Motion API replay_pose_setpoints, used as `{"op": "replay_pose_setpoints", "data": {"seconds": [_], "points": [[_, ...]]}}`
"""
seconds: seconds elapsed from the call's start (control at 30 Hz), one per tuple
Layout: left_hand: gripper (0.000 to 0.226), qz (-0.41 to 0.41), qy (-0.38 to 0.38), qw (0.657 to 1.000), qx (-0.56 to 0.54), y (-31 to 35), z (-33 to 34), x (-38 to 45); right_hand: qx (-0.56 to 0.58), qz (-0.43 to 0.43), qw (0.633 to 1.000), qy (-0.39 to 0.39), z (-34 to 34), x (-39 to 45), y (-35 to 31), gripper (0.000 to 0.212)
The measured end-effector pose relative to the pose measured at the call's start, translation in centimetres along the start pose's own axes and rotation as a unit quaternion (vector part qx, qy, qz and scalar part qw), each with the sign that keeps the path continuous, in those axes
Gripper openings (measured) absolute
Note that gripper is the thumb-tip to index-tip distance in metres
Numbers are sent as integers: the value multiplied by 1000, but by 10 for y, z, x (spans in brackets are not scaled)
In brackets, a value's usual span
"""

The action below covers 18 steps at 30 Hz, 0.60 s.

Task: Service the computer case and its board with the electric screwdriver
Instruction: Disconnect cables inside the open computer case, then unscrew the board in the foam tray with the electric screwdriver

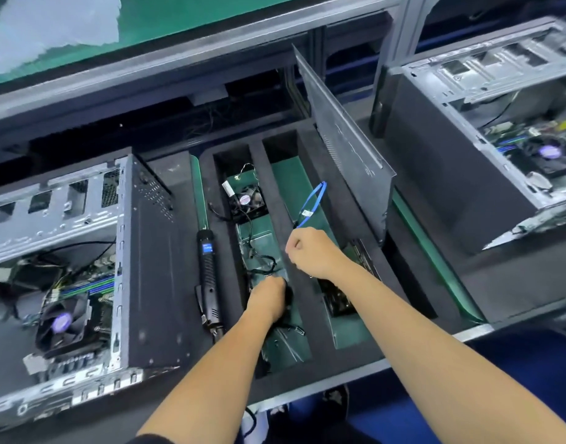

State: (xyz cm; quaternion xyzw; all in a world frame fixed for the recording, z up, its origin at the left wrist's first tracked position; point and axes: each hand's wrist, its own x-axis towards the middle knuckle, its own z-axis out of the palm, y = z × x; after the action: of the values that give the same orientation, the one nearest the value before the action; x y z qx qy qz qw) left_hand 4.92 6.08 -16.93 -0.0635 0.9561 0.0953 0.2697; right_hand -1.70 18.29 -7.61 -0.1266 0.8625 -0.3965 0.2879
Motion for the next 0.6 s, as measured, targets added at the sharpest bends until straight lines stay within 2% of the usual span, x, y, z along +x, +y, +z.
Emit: {"op": "replay_pose_setpoints", "data": {"seconds": [0.1, 0.23, 0.33, 0.4, 0.5, 0.6], "points": [[15, -3, 3, 1000, -24, 1, 1, 1, -1, 1, 1000, -7, 2, 4, -2, 22], [17, -24, -11, 997, -76, -2, -7, 4, 2, 2, 1000, -8, 3, 8, -7, 23], [3, -57, 11, 990, -130, 0, -21, 3, -2, 3, 1000, -3, 0, 13, -11, 22], [3, -69, 29, 985, -154, 1, -30, 3, 8, 5, 1000, 4, -1, 16, -13, 21], [16, -84, 46, 977, -193, -1, -38, 4, 18, 10, 1000, 13, 0, 18, -18, 21], [24, -78, 94, 963, -241, -4, -51, 3, 18, 6, 1000, 16, 2, 19, -23, 21]]}}
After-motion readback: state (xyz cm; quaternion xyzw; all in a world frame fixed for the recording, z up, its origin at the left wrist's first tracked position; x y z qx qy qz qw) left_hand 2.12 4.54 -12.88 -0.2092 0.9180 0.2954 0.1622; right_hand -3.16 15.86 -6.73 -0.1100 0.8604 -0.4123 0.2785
